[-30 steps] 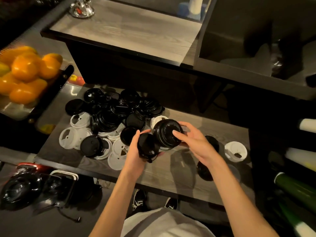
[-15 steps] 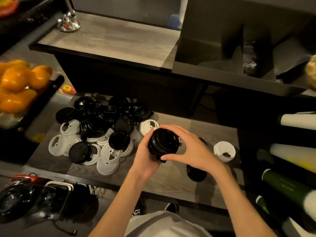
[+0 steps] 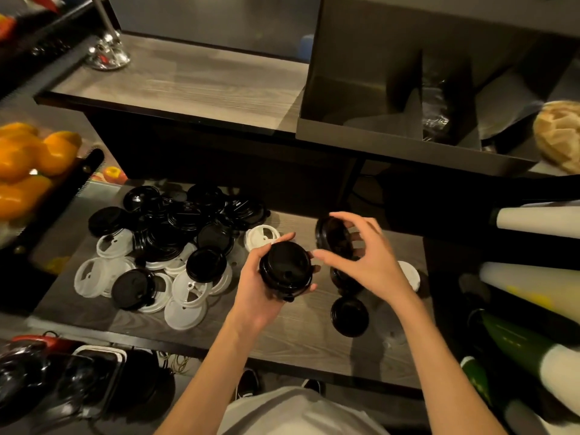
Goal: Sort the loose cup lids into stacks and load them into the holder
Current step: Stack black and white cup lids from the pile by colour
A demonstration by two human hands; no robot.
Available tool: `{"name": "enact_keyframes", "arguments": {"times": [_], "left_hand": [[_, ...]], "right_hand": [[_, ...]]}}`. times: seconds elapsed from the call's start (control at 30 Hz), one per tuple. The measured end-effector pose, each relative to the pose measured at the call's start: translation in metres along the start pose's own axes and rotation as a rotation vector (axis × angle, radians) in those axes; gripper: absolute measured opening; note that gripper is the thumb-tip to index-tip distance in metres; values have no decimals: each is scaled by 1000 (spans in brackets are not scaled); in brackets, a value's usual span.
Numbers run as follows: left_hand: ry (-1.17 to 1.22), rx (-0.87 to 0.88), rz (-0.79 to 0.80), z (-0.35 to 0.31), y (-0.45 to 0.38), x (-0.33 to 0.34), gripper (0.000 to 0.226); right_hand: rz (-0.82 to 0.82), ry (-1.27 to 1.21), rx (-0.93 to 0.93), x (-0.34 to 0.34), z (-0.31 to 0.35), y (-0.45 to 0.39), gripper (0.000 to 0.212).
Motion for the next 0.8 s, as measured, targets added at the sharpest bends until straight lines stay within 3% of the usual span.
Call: {"name": "enact_keyframes", "arguments": {"times": [0.1,0.23,0.5,0.63,0.8], "left_hand": [[-10,-31,-38,7,-6,-8,48],[-33,-77,-70,19,-14,-23,48],[-92,-294,-227,66,-33,-48,46],[-98,-335,-277,76,-36,-60,43],[-96,-343,-274,82,-38,-71,40]], "right_hand": [[-110,109,173,-15,-48,-6,76],[-51,146,370,-22,-103,0,83],[39,140,470,8,-131,31,63],[102,243,544,42,-134,56,66],[16,360,593,80,-140,65,80]]}}
Point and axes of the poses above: each hand's wrist, its own y-axis away from the middle knuckle, its own x-axis out of the palm, z = x × y, the point moved 1 cm from there along -y, towards the middle knuckle, and after that the axes turned 6 degrees about y, right-handed, at the moved point
